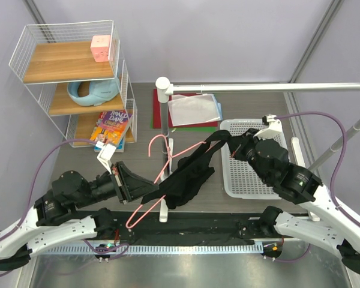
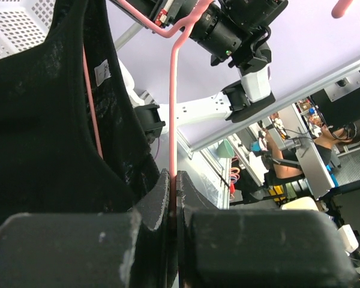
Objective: Remove the tank top from the hanger
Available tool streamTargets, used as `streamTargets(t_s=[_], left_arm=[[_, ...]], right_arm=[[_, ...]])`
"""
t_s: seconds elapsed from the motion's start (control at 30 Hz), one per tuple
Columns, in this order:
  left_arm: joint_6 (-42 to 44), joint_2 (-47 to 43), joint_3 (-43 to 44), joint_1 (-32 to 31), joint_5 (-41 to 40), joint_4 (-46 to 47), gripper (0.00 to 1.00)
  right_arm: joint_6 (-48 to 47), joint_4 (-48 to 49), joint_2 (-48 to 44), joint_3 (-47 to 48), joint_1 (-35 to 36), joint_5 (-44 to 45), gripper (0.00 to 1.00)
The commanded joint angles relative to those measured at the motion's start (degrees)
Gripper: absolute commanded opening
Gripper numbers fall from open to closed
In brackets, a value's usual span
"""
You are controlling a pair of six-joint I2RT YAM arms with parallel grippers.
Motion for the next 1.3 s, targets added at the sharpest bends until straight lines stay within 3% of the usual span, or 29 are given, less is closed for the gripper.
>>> streamTargets(t_s=[0.0, 0.27, 0.4, 0.6, 0.83, 1.17, 1.27], left_arm=[[0.43, -1.44, 0.18, -0.01, 2.52, 3.62, 0.00], [2.36, 0.49, 1.50, -0.01, 7.37, 4.33, 0.00], [3.50, 2.77, 3.69, -0.01, 6.23, 0.03, 0.00], [4.12, 2.78, 3.43, -0.01, 6.50, 2.57, 0.00], [4.91, 1.81, 5.98, -0.01, 6.58, 3.18, 0.00], [5.26, 6.63, 10.19, -0.01, 6.76, 5.12, 0.00], [5.88, 9.27, 11.16, -0.01, 5.71, 4.51, 0.00]], right_arm=[[1.41, -1.35, 0.87, 3.22, -0.01, 6.41, 0.01], [0.71, -2.58, 5.96, 7.17, -0.10, 3.79, 0.01], [-2.45, -1.26, 7.29, 10.16, -0.10, -1.75, 0.01], [-1.49, -6.09, 6.32, 10.79, -0.10, 2.89, 0.01], [2.90, -8.21, 5.18, 4.91, -0.10, 3.78, 0.01], [3.17, -7.86, 0.62, 1.73, -0.10, -2.98, 0.01], [0.10, -3.91, -1.58, -0.55, -0.01, -11.84, 0.01]])
